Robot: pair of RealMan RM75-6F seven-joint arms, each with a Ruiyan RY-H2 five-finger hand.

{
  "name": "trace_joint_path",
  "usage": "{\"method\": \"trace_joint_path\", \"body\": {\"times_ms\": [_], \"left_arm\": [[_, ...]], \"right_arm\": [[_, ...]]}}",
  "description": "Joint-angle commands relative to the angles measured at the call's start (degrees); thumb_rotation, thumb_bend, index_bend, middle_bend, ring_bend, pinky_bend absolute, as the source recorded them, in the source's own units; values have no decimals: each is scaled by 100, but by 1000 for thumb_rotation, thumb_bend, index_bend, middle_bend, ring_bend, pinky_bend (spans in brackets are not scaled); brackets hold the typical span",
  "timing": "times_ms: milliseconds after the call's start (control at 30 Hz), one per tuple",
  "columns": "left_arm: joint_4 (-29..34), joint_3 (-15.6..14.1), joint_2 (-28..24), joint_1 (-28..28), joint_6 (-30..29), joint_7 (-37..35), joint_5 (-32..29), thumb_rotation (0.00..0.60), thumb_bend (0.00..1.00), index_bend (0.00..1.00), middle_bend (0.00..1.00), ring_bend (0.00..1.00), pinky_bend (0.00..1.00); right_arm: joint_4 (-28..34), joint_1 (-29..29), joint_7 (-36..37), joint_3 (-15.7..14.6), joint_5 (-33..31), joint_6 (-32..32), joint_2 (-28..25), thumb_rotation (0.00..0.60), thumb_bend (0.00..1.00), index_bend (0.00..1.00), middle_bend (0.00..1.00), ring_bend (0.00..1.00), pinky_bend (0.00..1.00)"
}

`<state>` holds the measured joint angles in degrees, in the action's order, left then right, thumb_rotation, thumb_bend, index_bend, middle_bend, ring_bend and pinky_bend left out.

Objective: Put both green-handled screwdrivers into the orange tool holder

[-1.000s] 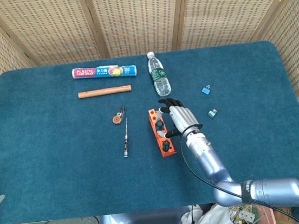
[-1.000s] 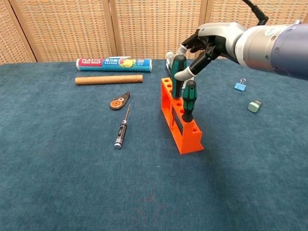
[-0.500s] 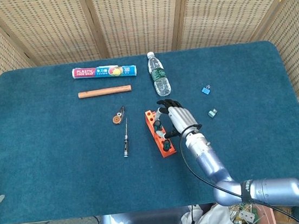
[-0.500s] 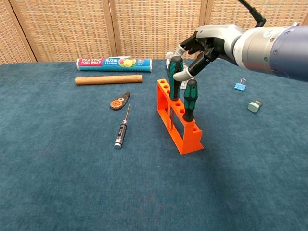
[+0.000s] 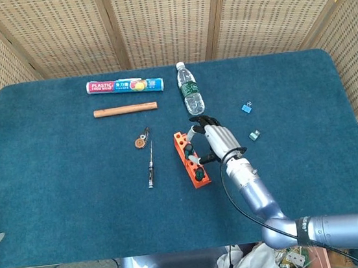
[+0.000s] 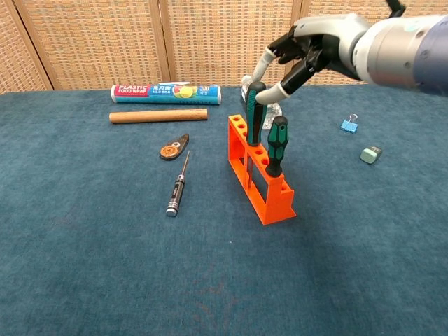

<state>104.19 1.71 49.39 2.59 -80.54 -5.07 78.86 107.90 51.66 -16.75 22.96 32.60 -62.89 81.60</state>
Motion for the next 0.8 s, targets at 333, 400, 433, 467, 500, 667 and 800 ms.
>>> {"method": "trace_joint_path", "body": {"times_ms": [333,400,433,467,500,667,800], "left_arm": [[-13,-126,33,-78,-175,-4,386,600,0,0,0,0,0],[-53,-135,70,-94,-245,-26,480,600,0,0,0,0,0],[-76,-133,91,-101,-283,-40,519,600,0,0,0,0,0],[-101,-131,115,-108,-323,-61,560,600,0,0,0,0,0],[-129,-132,139,-117,-363,-84,601,600,0,0,0,0,0],[-229,-167,227,-174,-529,-156,791,600,0,0,0,0,0],[-296,-204,302,-213,-654,-102,961,600,0,0,0,0,0]], "right_arm": [[441,-1818,701,-972,3339,-1303,-1778,600,0,265,57,0,0],[201,-2224,1003,-1302,3826,-1529,-2032,600,0,207,20,0,0],[80,-2380,1129,-1432,4023,-1626,-2110,600,0,187,10,0,0],[-59,-2529,1241,-1557,4221,-1737,-2165,600,0,158,1,0,0],[-202,-2657,1336,-1659,4420,-1857,-2188,600,0,134,0,0,0],[-1123,-3247,1171,-2019,5189,-2714,-1989,600,0,83,0,0,0],[-1551,-3654,1256,-2230,5526,-3207,-1777,600,0,66,0,0,0]]}}
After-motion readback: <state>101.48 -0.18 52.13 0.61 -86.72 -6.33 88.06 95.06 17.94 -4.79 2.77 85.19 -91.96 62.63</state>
